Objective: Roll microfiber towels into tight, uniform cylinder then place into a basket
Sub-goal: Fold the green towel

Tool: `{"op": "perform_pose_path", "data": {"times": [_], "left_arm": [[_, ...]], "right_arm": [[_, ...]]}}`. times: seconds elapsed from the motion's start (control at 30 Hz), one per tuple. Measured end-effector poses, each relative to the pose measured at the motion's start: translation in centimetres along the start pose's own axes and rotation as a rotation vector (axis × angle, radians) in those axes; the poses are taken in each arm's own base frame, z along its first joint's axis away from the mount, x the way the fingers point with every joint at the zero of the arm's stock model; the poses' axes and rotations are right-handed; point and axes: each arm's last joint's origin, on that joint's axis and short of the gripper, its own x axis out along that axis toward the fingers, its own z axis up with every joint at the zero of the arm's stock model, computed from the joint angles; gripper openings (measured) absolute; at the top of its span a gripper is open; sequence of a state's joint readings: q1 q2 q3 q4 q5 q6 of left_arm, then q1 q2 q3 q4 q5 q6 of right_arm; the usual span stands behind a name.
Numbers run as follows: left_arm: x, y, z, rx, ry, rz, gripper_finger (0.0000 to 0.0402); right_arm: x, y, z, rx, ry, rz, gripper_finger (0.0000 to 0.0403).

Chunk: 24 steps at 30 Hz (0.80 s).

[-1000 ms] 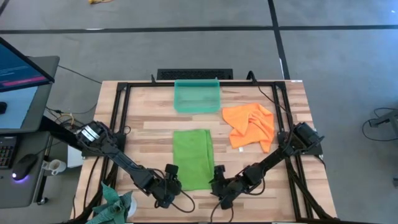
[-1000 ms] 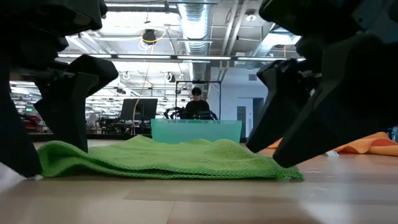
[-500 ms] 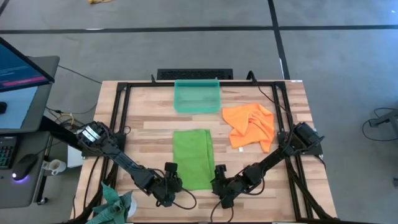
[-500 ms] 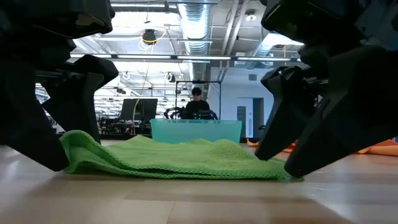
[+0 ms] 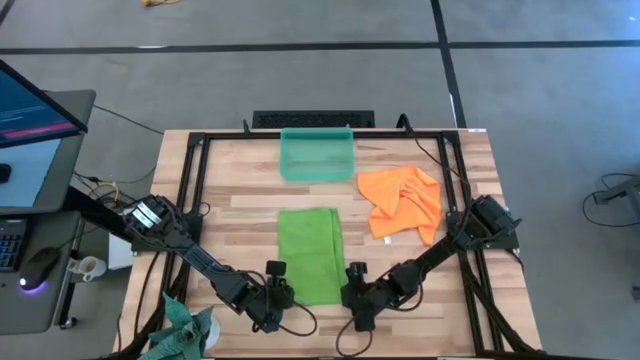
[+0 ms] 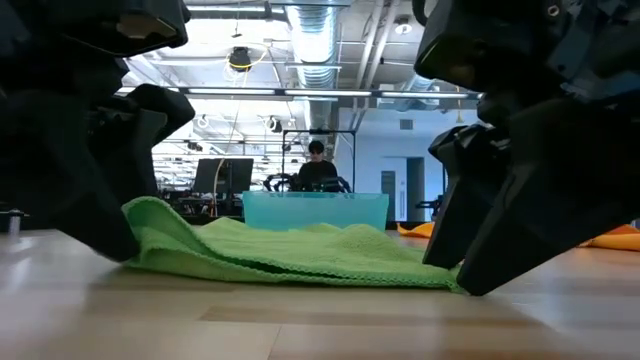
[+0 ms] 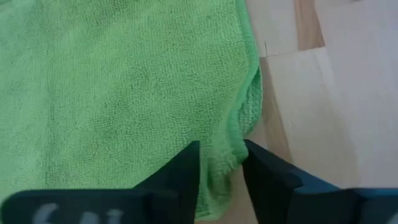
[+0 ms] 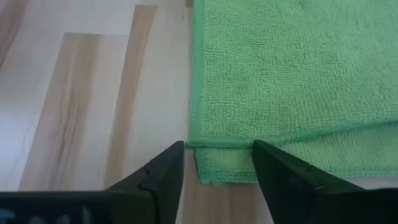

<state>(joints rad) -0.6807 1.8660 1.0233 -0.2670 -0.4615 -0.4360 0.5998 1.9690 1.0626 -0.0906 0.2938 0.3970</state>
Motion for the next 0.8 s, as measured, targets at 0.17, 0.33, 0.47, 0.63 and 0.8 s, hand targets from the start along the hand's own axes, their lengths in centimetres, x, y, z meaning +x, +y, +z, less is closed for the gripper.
{"op": "perform_pose_path", "data": {"times": [0.17, 0.33, 0.47, 0.63, 0.8], "left_arm": [[0.0, 0.0, 0.0, 0.005, 0.0, 0.0, 0.0042], [0.0, 0.0, 0.0, 0.004, -0.01, 0.016, 0.0005], [0.0, 0.0, 0.1, 0.0, -0.018, 0.018, 0.001], [-0.1, -0.1, 0.1, -0.007, -0.022, 0.014, 0.001], [-0.4, -0.5, 0.2, 0.004, -0.022, 0.008, 0.0003]], "right_arm": [[0.1, -0.6, 0.2, 0.044, 0.013, 0.015, 0.0174], [0.3, -1.0, 0.4, 0.098, 0.019, 0.016, 0.0123], [0.3, -1.2, 0.5, 0.108, 0.028, 0.04, 0.0078], [0.2, -1.0, 0.5, 0.082, 0.03, 0.054, 0.0017], [-0.3, 0.2, 1.0, 0.025, 0.035, 0.094, 0.0017]]}}
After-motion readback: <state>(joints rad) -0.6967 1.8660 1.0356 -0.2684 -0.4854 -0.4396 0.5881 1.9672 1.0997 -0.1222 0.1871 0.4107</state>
